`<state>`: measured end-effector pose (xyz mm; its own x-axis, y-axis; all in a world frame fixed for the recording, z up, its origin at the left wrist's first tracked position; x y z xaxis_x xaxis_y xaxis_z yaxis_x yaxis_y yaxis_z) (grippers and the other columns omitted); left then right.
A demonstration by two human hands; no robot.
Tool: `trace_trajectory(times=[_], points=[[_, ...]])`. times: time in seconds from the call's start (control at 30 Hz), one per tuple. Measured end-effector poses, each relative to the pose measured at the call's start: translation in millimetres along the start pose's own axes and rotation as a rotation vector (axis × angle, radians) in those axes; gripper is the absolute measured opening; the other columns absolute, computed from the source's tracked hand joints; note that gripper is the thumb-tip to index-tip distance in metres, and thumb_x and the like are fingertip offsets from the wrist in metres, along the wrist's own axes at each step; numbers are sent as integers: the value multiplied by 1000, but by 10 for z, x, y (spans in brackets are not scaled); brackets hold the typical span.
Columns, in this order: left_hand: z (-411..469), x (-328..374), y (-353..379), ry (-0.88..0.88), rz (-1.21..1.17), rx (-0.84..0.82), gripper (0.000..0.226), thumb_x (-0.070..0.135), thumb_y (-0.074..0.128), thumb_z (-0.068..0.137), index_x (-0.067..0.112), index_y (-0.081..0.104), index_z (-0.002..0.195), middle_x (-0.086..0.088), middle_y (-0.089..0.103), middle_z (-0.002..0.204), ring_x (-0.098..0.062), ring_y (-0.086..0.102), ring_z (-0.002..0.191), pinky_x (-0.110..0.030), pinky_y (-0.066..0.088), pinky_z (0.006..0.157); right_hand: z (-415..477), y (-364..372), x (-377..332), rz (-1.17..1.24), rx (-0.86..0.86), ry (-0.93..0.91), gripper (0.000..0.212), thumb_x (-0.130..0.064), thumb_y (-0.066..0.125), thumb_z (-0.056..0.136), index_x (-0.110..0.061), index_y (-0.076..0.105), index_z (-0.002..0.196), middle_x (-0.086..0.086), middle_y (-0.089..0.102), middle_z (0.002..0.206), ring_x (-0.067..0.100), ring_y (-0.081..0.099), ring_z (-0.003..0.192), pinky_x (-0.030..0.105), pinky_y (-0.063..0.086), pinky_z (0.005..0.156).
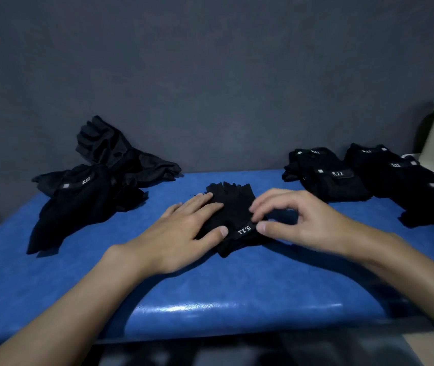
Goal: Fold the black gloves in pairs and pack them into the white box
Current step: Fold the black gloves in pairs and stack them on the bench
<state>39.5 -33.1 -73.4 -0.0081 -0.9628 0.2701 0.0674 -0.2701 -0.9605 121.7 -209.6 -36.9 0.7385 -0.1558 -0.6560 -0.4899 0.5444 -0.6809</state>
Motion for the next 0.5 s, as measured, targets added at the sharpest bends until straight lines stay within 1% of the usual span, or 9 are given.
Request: trace_trajectory(times=[0.03,0.1,0.17,0.23,0.3,0.37,0.4,0.43,0.5], points=[[-16,21,-25,12,-20,18,88,78,9,78,36,25,154,14,9,166,-1,0,151,-36,8,124,-22,9,34,1,-36,25,15,-26,74,78,-20,74,93,-11,66,108,6,63,105,24,45,97],[-47,87,-101,59,-27,68,79,74,12,83,37,36,150,16,18,163,0,6,150,-36,10,123,-59,48,111,-30,-92,77,21,-22,78,76,-26,73,97,-17,65,114,3,61,110,29,43,102],[-91,174,-181,128,0,103,70,70,18,87,39,46,143,18,32,157,1,20,145,-29,14,121,-77,65,147,-81,-112,88,29,-13,76,78,-28,71,102,-19,63,119,0,58,114,30,41,106],[-148,238,-222,187,38,92,66,70,29,86,39,49,141,18,42,149,3,29,139,-21,18,115,-81,56,134,-107,-109,77,34,-6,72,79,-26,71,106,-19,63,121,-2,57,115,29,40,107],[-200,267,-219,214,85,60,67,71,42,84,40,46,143,18,41,149,4,29,138,-17,18,112,-86,50,125,-124,-105,63,36,-4,72,80,-25,70,110,-19,63,121,-3,56,115,25,40,106],[-221,261,-202,208,87,35,67,66,55,86,42,41,146,20,36,152,5,24,140,-13,15,112,-91,50,124,-151,-97,51,38,-6,73,81,-24,70,114,-19,64,120,-6,56,115,21,40,105],[-225,254,-196,203,72,31,67,62,59,86,42,40,147,20,35,153,6,22,140,-13,14,112,-92,47,121,-158,-88,47,38,-7,73,82,-24,70,116,-19,65,120,-7,56,114,20,41,104],[-226,246,-192,203,56,37,67,62,59,86,42,40,147,20,35,153,7,21,140,-14,15,114,-90,44,118,-164,-74,41,36,-8,72,83,-23,70,116,-18,65,119,-7,57,113,19,41,103],[-230,242,-188,215,43,57,70,69,50,82,42,41,147,21,37,152,9,21,139,-18,19,117,-84,45,98,-191,-36,16,30,-10,69,87,-21,71,115,-16,67,116,-6,59,110,20,44,100]])
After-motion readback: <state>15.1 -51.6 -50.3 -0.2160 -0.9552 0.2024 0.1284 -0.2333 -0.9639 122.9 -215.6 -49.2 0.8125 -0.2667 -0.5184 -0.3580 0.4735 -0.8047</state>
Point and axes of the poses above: each hand's wrist, its own z-axis towards the middle knuckle, its own y-axis out of the palm, x = y × z, the point moved 6 cm from there along z, towards the middle knuckle
